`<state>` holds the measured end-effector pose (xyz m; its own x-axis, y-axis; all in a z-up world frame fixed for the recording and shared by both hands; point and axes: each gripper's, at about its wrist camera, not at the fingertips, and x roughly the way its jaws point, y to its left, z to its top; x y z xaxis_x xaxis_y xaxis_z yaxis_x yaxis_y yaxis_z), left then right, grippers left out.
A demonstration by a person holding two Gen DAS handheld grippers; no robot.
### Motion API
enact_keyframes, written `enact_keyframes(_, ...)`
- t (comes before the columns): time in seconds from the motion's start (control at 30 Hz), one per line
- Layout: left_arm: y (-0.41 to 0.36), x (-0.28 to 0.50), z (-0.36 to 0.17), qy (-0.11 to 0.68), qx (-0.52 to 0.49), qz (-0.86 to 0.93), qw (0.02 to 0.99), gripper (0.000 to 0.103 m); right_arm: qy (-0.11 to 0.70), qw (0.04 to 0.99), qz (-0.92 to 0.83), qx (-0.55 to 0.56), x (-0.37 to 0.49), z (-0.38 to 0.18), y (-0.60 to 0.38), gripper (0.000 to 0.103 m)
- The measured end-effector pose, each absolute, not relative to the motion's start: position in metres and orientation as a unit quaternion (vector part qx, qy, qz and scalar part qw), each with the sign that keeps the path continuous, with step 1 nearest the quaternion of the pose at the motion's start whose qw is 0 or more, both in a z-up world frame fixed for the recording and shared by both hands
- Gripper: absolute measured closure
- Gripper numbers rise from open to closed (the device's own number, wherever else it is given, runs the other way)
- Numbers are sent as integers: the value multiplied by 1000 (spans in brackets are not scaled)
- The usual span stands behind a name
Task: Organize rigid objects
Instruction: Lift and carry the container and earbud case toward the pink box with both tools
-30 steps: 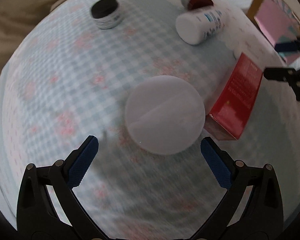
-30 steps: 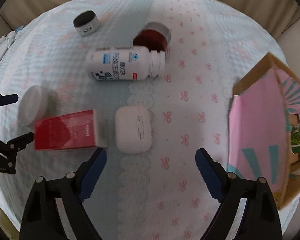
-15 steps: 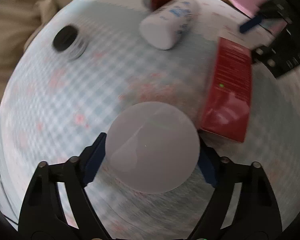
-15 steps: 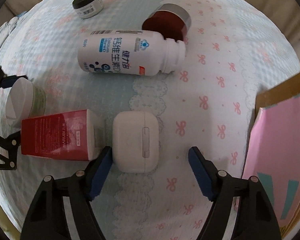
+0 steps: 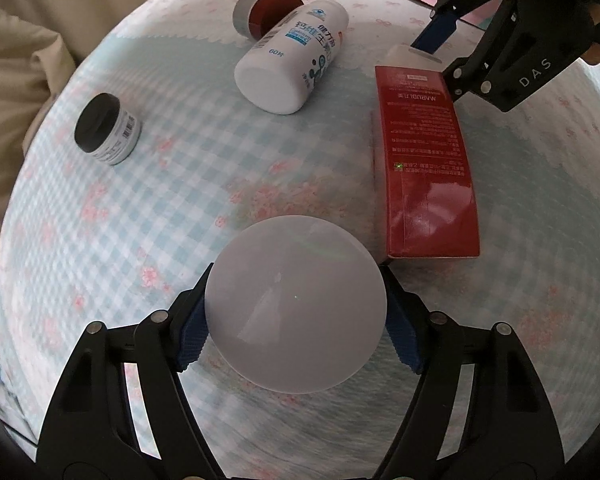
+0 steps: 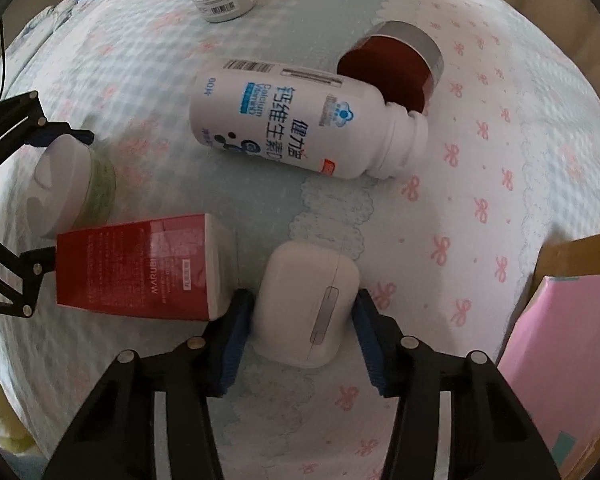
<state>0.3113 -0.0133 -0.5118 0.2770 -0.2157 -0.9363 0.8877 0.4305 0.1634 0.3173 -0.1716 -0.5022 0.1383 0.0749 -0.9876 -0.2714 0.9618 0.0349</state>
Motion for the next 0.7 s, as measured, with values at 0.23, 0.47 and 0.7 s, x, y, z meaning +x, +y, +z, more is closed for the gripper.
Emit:
enact_keyframes(0.23,1,318,-509,468,344,-379,721,31,642,756,107,-69,314,-502,-169,56)
enact_keyframes(0.47,15,317,-503,473,335,-362,730,31,638,762,98,-58,307,-496,-176,57)
enact_keyframes(0.7,30,319,-488,486,308,-333,747,31,625,774,90,-48,300,-480,-178,57)
